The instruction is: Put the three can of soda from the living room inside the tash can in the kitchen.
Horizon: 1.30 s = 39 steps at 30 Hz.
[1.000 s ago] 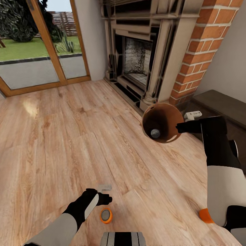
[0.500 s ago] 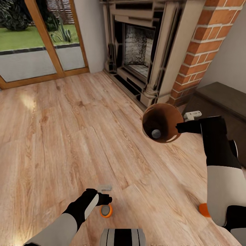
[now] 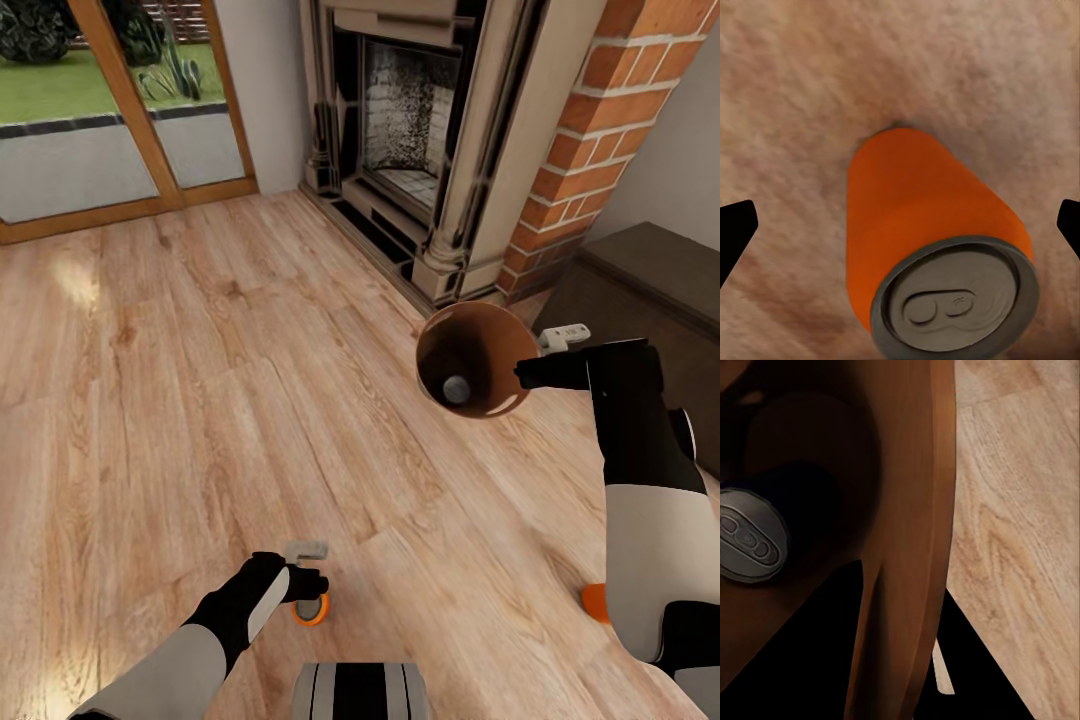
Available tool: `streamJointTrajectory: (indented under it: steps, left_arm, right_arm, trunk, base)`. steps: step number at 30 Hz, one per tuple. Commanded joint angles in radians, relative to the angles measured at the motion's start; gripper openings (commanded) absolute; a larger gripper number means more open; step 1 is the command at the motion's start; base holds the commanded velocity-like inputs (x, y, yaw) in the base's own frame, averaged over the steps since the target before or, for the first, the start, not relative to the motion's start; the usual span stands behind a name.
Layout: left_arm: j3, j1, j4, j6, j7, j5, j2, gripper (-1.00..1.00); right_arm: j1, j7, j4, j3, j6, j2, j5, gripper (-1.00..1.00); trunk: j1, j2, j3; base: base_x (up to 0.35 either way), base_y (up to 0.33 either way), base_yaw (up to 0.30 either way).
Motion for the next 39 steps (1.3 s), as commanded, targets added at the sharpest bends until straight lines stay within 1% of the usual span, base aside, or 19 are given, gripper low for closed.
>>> streamJointTrajectory:
  steps: [1, 19, 28, 39]
  left_arm:
    - [0.0, 0.0, 0.0, 0.0, 0.0, 0.0, 0.0, 1.0]
    - [0.0, 0.0, -0.001, 0.0, 0.006, 0.001, -0.011, 1.0]
    - [0.0, 0.0, 0.0, 0.003, 0.045, 0.001, -0.012, 1.0]
    - [0.0, 0.0, 0.0, 0.004, 0.05, 0.001, -0.015, 1.0]
  right_arm:
    - [0.0, 0.004, 0.0, 0.0, 0.004, 0.0, -0.019, -1.0]
    - [0.0, 0.003, 0.0, 0.0, 0.004, 0.004, -0.015, -1.0]
    - [0.0, 0.0, 0.001, 0.0, 0.004, 0.005, -0.019, -1.0]
    - [0.0, -0.001, 0.001, 0.0, 0.004, 0.005, -0.021, -1.0]
  trunk:
    - [0.0, 0.0, 0.0]
    - [0.0, 0.0, 0.0]
    - [0.0, 0.0, 0.0]
    - [0.0, 0.0, 0.0]
  base:
    - [0.0, 0.0, 0.0]
    - [0.0, 0.0, 0.0]
    - [0.0, 0.0, 0.0]
    - [0.0, 0.0, 0.0]
